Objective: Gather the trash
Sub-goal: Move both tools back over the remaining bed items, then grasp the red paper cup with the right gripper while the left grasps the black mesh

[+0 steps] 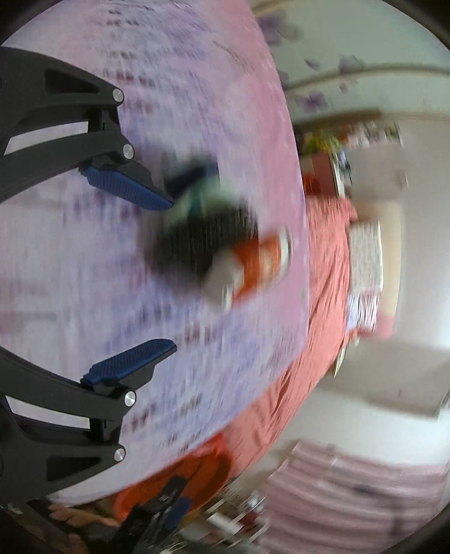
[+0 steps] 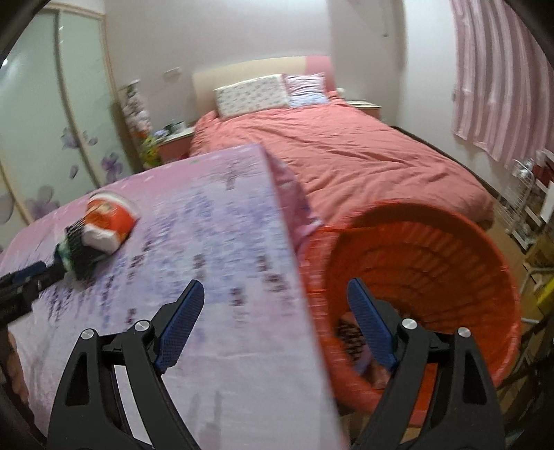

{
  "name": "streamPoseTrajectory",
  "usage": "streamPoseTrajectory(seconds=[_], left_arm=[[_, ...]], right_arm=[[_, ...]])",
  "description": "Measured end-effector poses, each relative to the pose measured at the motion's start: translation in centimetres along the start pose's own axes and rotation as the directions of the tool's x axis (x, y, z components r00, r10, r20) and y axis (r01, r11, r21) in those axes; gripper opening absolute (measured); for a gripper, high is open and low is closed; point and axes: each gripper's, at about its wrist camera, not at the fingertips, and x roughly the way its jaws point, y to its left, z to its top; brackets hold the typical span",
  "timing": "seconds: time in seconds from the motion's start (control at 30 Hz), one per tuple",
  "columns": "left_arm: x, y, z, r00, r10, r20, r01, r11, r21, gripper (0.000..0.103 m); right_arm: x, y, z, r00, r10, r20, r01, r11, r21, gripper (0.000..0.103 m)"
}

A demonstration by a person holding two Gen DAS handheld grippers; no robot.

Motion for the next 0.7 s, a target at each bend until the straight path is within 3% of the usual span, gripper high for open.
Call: streamPoseTrajectory(seconds=[0.2,0.4,0.57,0.7], left_arm=[[-0.6,5.9,0.1,0.997,0.071,0.014,-0.07,0.994,-0.083,0.075],[-0.7,9.1,-0.1,0.995,0.097,0.025,-0.094,0.989,-0.118,0.075],[-0.8,11.0,-0.4,0.996,0.081,0.024,-0.076,0.985,-0.154,0.075],[-0.4,11.2,-0.5,0.997,0.068,0.02,-0.064,0.986,-0.154,0.075]], right_arm=[[1.1,6.0,0.8,0.995,0.096,-0.019,-0.097,0.994,-0.054,0.083],[3.2,12.5,3.6,0.973,0.229,-0.026,-0.23,0.972,-0.054,0.083],[6.9,16.1,4.9,0.96,0.264,-0.089,-0.267,0.963,-0.028,0.084],[10.2,17.6,5.6,0.961,0.228,-0.156,-0.234,0.972,-0.021,0.084]])
